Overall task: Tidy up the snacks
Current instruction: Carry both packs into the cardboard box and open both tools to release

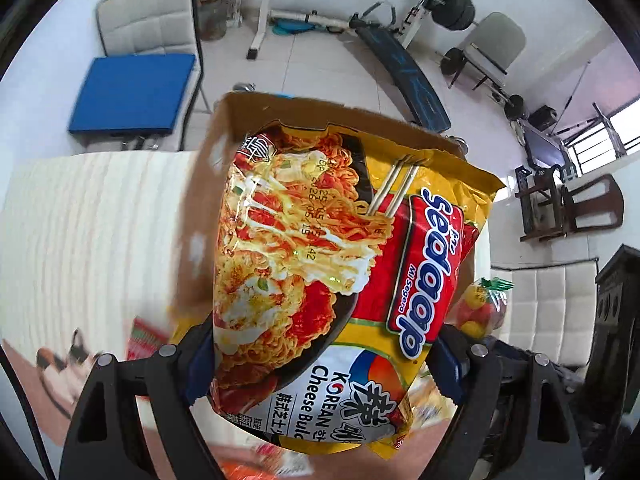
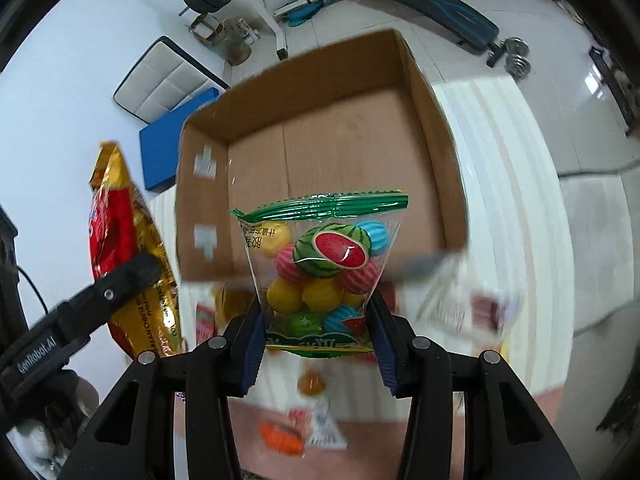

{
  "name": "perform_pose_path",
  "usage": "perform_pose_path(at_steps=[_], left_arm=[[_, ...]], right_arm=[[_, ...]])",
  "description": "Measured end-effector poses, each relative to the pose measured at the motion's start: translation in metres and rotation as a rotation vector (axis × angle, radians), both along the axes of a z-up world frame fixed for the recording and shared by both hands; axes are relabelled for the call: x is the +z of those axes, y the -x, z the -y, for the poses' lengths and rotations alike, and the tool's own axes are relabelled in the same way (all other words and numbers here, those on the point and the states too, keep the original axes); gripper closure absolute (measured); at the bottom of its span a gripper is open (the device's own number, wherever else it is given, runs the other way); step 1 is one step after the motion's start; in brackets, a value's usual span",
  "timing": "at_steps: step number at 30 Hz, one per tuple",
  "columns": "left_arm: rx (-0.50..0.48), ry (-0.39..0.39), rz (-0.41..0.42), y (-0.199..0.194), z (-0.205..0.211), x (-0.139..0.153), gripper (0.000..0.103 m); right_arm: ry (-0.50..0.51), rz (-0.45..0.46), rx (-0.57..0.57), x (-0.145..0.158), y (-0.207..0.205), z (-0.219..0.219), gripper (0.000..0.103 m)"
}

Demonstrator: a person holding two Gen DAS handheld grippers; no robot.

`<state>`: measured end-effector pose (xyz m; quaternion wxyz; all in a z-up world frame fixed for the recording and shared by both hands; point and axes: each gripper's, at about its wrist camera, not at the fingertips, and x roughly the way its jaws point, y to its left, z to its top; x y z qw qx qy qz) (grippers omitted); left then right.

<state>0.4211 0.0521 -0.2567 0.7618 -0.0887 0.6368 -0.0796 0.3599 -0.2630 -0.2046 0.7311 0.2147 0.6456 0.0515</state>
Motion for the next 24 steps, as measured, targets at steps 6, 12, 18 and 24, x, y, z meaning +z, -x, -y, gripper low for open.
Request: perform_pose_path(at_steps=[6, 12, 18, 24], left_arm=[[0.022, -0.033, -0.098, -0.080, 0.023, -0.041, 0.017], [0.036, -0.049, -0.160, -0.113, 0.034, -0.080, 0.017], [0.014, -0.047, -0.226, -0.126, 0.049, -0.104, 0.017], [-0.009, -0.054, -0.216, -0.134, 0.051, -0.114, 0.010]], right_arm=[[0.065, -0.048, 0.067, -0.052, -0.092, 0.000, 0.053], [0.103, -0.097, 0.113, -0.095, -0.137, -0.009, 0.053], [0.114, -0.135, 0.161, -0.118, -0.157, -0.018, 0.052], [0.125, -0.165, 0.209, -0.124, -0.161, -0.028, 0.014]])
